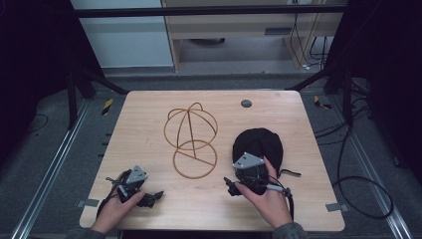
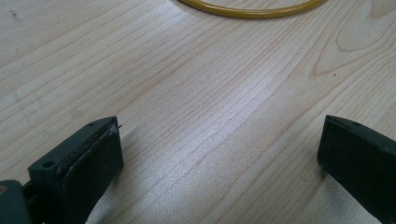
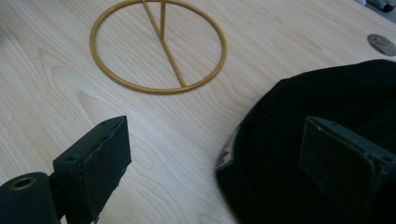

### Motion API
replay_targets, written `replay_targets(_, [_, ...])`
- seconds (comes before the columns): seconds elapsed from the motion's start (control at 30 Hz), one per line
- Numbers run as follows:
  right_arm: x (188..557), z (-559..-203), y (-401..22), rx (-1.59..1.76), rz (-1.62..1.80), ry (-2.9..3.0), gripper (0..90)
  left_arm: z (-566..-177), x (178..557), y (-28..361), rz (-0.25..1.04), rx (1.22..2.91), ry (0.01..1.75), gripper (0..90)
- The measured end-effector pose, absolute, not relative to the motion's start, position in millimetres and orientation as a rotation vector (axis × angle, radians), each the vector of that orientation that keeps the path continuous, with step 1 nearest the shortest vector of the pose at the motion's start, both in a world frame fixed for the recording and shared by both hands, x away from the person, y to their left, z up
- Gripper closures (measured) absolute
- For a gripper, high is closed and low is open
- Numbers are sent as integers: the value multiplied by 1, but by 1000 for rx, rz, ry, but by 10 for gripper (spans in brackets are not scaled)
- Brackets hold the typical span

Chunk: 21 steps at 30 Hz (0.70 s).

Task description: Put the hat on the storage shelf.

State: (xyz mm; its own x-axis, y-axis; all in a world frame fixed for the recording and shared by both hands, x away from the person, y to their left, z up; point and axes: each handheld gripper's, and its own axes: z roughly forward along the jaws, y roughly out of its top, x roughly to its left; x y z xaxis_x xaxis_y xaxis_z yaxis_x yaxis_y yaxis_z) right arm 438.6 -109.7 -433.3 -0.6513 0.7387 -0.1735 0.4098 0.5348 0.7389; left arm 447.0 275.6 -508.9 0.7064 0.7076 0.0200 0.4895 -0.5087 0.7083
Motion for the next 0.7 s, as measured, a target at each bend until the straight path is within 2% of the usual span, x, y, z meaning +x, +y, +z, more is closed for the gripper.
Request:
replay_targets(0.5, [475, -371, -152, 958, 748, 2387, 65, -509, 446, 275, 402, 2208, 912, 0])
replay_targets(0.57, [481, -363, -159, 960, 739, 2403, 80, -509, 446, 275, 401, 2209, 912, 0])
replay_targets(0.7, [494, -346, -172, 944, 672, 2431, 176, -509, 446, 275, 402, 2209, 913, 0])
